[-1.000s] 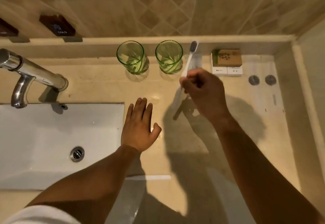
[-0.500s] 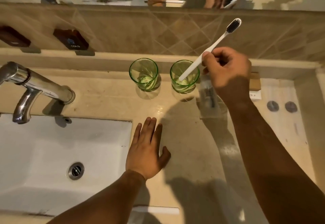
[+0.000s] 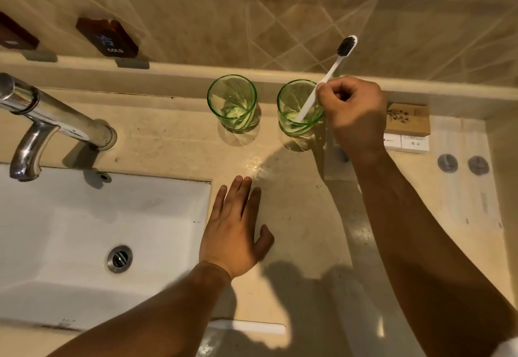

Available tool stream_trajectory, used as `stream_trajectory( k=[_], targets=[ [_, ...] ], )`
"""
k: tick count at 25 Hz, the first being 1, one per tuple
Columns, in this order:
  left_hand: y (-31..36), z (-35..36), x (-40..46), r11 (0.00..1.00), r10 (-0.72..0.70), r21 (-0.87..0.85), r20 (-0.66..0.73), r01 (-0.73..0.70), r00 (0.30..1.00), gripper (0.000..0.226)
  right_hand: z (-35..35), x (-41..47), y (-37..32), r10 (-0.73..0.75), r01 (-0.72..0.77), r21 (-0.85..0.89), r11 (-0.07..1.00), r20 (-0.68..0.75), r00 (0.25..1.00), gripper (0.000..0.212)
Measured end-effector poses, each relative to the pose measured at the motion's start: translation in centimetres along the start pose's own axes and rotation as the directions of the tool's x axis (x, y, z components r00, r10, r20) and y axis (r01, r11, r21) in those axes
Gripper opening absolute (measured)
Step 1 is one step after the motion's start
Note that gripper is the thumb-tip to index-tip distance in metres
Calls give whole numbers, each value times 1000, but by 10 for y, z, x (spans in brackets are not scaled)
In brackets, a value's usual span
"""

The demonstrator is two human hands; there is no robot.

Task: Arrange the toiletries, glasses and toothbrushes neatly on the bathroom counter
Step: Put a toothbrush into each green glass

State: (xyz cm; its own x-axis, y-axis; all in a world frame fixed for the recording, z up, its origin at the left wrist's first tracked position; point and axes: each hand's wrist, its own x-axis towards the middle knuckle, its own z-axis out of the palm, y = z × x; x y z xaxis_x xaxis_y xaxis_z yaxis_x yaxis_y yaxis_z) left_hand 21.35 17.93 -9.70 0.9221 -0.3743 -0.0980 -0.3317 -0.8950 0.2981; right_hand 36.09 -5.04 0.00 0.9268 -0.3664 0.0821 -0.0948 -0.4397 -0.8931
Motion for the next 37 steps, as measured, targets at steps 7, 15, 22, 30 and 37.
stream_trajectory(
  k=[7,15,22,30,37],
  targets=[
    [-2,3,-1,1000,5,-14,-13,-5,1000,71,7,2,5,-12,13,26,1000,-36,999,20],
    [-1,3,0,1000,4,-2,1,-4,1000,72,6,6,9,11,-7,34,999,-120,993,18],
    [-1,4,1,1000,-6,22,18,6,1000,73,6,7,16,18,-18,3,1000,-173,985,21],
    [-1,4,1,1000,0,28,-1,0,1000,73,8,4,17,28,-28,3,1000,-202,979,19],
    [-2,6,1,1000,17,27,-37,-16,999,73,12,3,19,80,-78,21,997,-163,983,19]
  ],
)
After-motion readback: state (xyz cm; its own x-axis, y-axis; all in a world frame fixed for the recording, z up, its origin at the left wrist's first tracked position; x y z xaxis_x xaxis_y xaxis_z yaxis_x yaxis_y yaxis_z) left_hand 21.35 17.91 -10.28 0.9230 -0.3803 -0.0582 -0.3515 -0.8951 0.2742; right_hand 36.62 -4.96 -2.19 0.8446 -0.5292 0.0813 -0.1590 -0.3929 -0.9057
